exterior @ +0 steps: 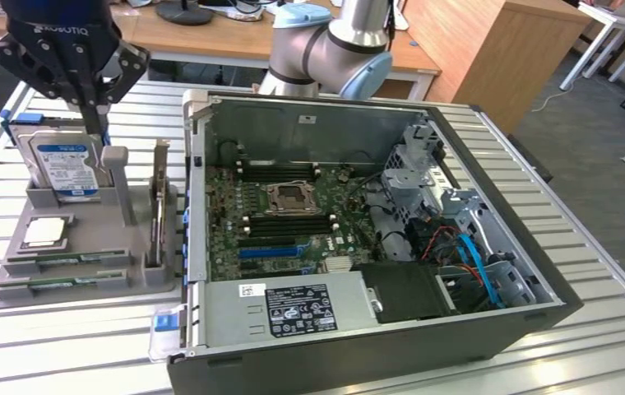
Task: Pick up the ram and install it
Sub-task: 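Reach for the ram, then pick up the ram and move it above insertion slot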
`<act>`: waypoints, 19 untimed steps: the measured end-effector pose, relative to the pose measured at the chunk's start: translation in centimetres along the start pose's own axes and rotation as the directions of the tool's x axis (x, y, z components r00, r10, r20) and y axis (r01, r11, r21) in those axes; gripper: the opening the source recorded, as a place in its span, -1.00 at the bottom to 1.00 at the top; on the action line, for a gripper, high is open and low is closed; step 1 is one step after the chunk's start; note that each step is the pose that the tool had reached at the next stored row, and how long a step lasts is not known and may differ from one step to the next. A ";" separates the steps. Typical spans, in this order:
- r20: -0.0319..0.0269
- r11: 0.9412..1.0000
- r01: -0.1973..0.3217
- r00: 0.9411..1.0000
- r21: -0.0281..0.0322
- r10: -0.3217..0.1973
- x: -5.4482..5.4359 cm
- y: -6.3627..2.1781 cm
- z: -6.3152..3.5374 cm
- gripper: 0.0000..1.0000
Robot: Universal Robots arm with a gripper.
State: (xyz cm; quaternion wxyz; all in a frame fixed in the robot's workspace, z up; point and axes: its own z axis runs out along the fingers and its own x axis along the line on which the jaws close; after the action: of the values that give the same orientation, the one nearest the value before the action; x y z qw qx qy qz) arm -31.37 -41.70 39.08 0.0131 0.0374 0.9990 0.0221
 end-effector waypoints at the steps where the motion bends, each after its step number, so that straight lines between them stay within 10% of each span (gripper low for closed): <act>1: 0.000 1.000 0.000 1.000 0.000 0.000 0.0 -0.19 -0.01 -0.79; 19: 0.000 1.000 0.000 1.000 0.000 0.000 -0.1 -0.90 -0.04 -0.79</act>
State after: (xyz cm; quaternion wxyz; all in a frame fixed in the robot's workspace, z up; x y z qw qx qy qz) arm -31.38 -42.60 39.08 0.0131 0.0374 0.9990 0.0221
